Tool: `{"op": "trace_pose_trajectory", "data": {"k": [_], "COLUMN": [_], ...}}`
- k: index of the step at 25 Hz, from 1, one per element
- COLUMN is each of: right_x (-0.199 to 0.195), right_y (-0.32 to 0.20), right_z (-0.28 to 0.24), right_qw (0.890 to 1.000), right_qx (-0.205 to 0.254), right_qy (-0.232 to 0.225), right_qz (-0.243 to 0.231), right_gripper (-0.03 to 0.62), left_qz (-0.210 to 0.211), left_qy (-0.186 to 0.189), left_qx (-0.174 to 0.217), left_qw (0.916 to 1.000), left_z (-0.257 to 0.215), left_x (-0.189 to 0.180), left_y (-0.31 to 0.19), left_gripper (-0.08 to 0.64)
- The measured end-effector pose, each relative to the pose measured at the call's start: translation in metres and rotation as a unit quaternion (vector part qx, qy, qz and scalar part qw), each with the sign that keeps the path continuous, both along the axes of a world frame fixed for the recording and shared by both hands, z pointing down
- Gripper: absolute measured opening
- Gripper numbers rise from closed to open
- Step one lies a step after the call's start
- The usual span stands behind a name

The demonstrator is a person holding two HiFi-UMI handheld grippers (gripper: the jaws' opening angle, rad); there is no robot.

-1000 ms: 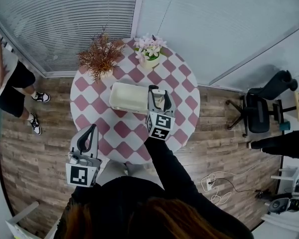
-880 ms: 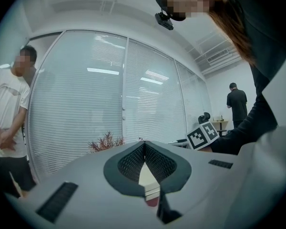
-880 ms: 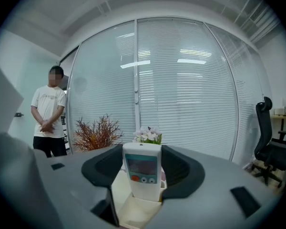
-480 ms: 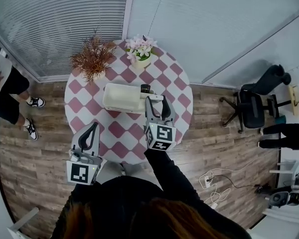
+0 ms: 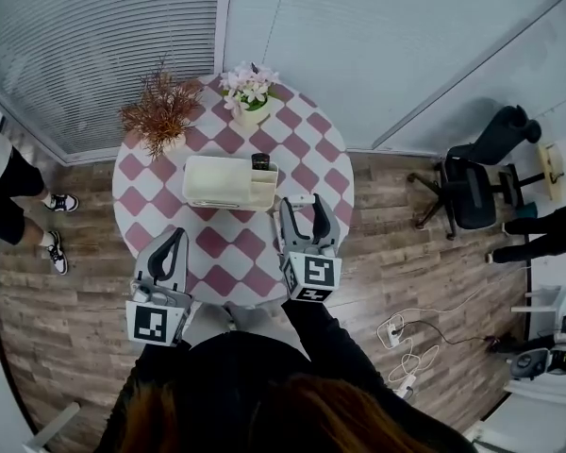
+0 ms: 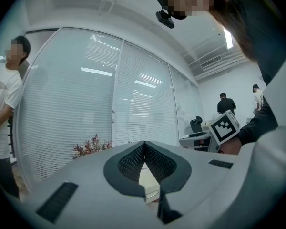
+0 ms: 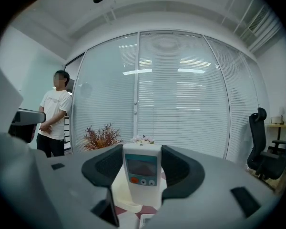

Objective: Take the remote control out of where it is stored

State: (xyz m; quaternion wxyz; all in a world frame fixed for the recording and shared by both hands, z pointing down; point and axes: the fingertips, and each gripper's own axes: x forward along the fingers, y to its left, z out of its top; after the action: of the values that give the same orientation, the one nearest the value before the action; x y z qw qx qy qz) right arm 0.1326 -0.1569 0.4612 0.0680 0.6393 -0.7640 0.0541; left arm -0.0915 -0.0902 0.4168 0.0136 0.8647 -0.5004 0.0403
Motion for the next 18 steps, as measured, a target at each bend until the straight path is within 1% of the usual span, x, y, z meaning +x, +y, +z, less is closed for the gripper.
{"op": "trace_pose_trajectory", "data": {"k": [3, 5, 13, 18], "right_x": [0.012, 0.025, 0.081, 0.093], "right_y": [0.012, 0.022, 0.062, 0.066], "right_z": [0.001, 0.009, 0.078, 0.112], "right_qw": [1.000, 1.000, 0.995, 0.991], "right_qx": [-0.002, -0.011, -0.085, -0.123], "right_qy": [0.002, 0.007, 0.032, 0.033], "right_qz": [0.005, 0.013, 0.044, 0.045], "right_gripper": [0.265, 0.265, 0.265, 0.265], "left_qz": [0.003, 0.005, 0.007, 0.000], "left_qy": [0.001, 0.000, -0.011, -0.017], "left_qx": [-0.001, 0.000, -0.008, -0.013], "left_qw": [1.0000, 1.0000, 0.9999, 0.9998], "left_z": [0.000, -0.001, 0.002, 0.004], "left_x": [0.004, 0.008, 0.013, 0.011], "left_y": [0.001, 0.002, 0.008, 0.012], "left_gripper": [0.006, 0.006, 0.006, 0.006]}}
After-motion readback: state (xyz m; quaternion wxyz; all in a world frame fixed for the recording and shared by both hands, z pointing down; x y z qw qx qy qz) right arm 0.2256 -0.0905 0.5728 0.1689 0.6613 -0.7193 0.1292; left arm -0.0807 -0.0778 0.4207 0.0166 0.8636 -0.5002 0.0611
